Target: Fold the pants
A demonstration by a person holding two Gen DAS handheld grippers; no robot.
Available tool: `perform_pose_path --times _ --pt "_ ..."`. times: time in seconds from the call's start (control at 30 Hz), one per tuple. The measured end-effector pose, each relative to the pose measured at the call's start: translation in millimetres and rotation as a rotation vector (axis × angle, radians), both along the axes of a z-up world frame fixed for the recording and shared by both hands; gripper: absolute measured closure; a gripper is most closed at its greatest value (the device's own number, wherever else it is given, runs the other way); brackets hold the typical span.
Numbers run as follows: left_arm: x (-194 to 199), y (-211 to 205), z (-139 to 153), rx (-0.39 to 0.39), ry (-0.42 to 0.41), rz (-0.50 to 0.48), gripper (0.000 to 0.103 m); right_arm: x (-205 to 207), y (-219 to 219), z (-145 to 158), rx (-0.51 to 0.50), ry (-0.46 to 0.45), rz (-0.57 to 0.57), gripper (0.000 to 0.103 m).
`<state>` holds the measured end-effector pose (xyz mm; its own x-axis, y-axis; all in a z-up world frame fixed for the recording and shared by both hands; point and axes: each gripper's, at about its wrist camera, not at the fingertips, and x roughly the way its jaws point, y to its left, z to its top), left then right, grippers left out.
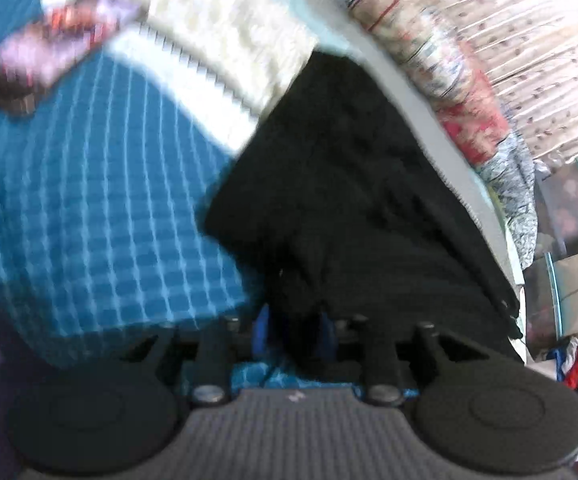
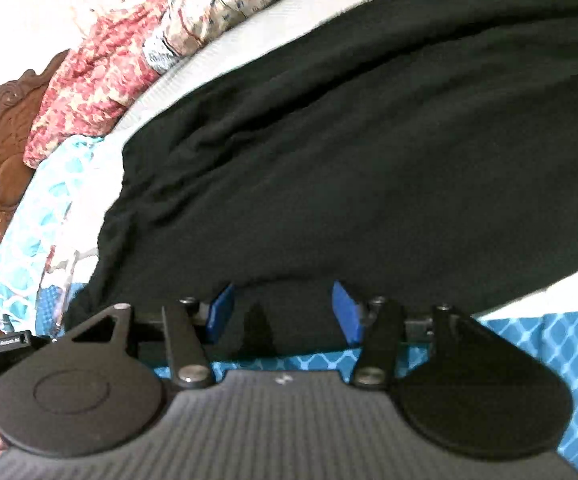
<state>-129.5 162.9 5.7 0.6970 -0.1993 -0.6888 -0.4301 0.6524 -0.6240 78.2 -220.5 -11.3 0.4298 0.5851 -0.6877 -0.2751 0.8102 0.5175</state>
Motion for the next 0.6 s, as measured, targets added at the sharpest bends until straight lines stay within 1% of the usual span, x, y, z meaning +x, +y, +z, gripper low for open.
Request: perform_pose_path --times 0.1,0.17,0.27,0.33,0.37,0.43,0.5,0.53,0.6 --pt "-12 4 24 0.081 -0.091 0.008 0.075 -2 -21 16 0.026 -0.052 -0.050 0.046" --pt "-10 1 35 0.124 -0.123 -0.001 0.075 1 -36 25 0.034 -0.081 -0.119 0.046" --pt "8 -9 38 0.153 -0.145 -0.064 0.075 6 -58 29 0.052 -0.097 -0.219 0.045" --pt "23 -22 36 0.159 -0.153 -0.116 0.075 12 -63 26 0.063 -0.082 -0.259 0.045" --pt "31 -29 34 0.173 -0.157 -0.144 0.075 14 -62 24 0.062 -0.080 -0.266 0.045" --pt "45 -44 28 0.205 -0.136 -0.191 0.075 21 -54 17 0.038 -0.064 -0.270 0.045" --pt "55 -53 19 0.215 -0.108 -0.228 0.075 26 -43 7 -0.010 -0.036 -0.258 0.046" --pt "60 -57 14 0.231 -0.072 -0.235 0.075 29 -36 0 -0.052 -0.020 -0.251 0.046" --pt "65 -62 3 0.290 0.005 -0.247 0.075 30 -27 -16 -0.143 0.030 -0.231 0.046"
